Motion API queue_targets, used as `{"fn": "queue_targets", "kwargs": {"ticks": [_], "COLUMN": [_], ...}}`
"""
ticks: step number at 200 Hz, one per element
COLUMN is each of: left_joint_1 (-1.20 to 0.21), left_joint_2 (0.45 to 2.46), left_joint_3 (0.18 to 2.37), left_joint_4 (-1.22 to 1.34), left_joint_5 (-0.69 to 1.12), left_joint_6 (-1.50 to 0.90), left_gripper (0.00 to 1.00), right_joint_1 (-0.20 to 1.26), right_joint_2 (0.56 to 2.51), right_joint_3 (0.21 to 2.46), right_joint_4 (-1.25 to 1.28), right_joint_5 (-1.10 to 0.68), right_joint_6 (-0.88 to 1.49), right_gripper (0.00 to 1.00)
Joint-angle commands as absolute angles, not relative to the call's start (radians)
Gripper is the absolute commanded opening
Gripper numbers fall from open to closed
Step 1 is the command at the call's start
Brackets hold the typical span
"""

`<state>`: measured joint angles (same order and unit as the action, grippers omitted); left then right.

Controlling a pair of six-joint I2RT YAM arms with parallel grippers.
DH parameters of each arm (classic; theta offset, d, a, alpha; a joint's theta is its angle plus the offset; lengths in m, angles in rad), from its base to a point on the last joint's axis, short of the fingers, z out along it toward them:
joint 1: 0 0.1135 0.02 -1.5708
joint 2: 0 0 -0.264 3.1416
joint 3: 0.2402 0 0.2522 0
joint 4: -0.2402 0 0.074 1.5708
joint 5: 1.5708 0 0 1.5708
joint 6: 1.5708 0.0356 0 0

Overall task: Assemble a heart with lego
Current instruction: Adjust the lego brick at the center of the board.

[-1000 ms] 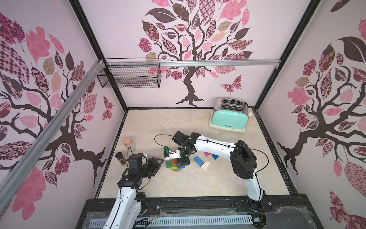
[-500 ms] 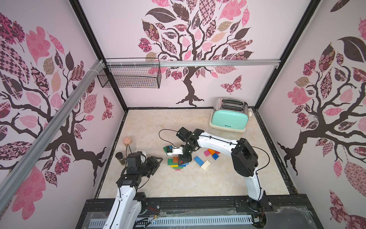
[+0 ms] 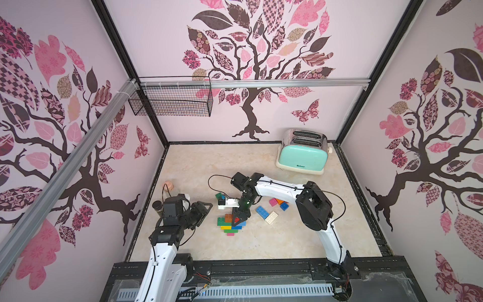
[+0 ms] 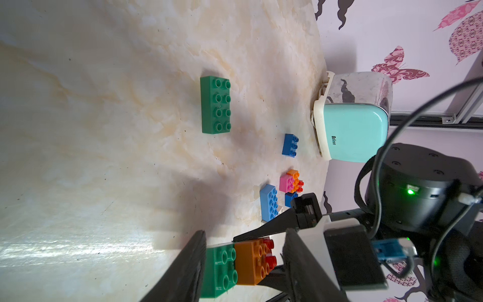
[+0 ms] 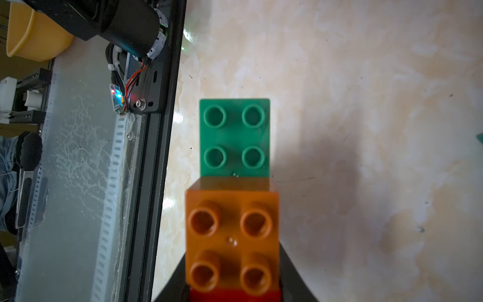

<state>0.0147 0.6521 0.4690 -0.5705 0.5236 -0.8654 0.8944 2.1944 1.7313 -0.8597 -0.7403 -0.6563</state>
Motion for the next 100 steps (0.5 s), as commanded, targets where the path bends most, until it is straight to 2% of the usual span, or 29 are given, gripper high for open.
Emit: {"fn": "queue_targets", "kwargs": {"ticks": [1, 35, 100], "left_joint_1": [0.021, 0.022, 0.023], "left_joint_2": [0.646, 0.644, 0.653], "left_joint_3": [0.493, 0.485, 0.483], "left_joint_4": [-0.591, -0.584, -0.586], "left_joint_5": [0.512, 0.52, 0.521], "left_joint_6": [-0.839, -0.842, -0.832], "left_gripper": [0.51, 0.51, 0.51], "right_joint_1": [0.896, 0.896, 0.885], "right_joint_2": [2.236, 2.279, 2.348], "right_joint_3": [1.773, 1.82, 1.895], "right_joint_4": [-0.88, -0.931, -0.907], "right_joint_5": [-0.76, -0.785, -0.757], "right_joint_6": [-0.648, -0.692, -0.639], "right_gripper": [0.39, 0.5, 0.59]}}
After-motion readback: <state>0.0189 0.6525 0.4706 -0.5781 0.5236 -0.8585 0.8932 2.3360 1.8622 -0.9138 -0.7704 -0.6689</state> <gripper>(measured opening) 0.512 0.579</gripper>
